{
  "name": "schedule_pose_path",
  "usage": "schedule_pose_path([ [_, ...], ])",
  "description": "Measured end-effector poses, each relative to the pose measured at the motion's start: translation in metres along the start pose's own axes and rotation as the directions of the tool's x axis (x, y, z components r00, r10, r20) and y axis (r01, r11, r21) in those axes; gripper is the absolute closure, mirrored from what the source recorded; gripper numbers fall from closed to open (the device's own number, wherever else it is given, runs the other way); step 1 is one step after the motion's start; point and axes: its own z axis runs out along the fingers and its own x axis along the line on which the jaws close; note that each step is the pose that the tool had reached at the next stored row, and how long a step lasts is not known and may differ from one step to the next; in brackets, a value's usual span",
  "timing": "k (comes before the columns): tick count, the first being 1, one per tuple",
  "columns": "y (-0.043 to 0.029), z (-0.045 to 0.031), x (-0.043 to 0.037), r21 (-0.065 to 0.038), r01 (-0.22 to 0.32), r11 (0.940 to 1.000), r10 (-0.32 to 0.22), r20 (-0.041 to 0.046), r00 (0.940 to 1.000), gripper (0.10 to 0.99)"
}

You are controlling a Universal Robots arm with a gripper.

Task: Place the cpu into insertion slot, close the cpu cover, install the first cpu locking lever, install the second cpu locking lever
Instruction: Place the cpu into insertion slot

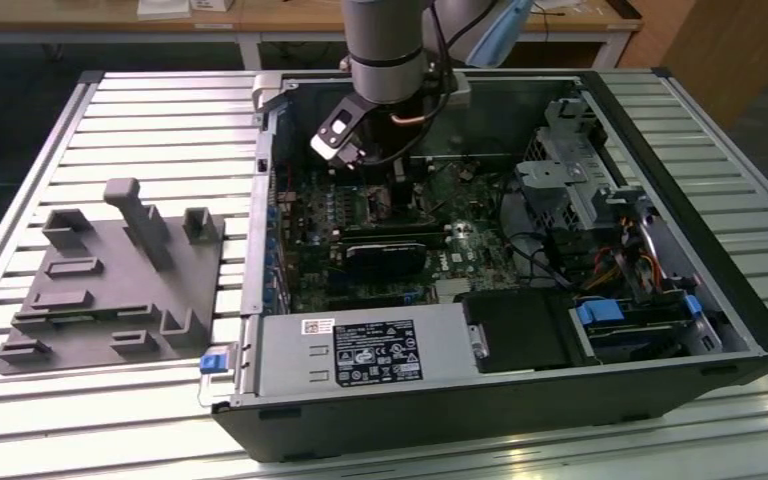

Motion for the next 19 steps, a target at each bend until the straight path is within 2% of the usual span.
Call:
schedule_pose_path([
  [6,-0.0031,0.0041,0.0002,-0.011,0.0,0.9999,0.0,-0.0002,1.0,0.549],
  [12,-0.0043,0.007,0.0002,-0.012,0.0,0.9999,0.0,-0.0001,1.0,0.549],
  [19,-0.0042,0.0069,0.0003,-0.012,0.0,0.9999,0.0,-0.0002,1.0,0.549],
])
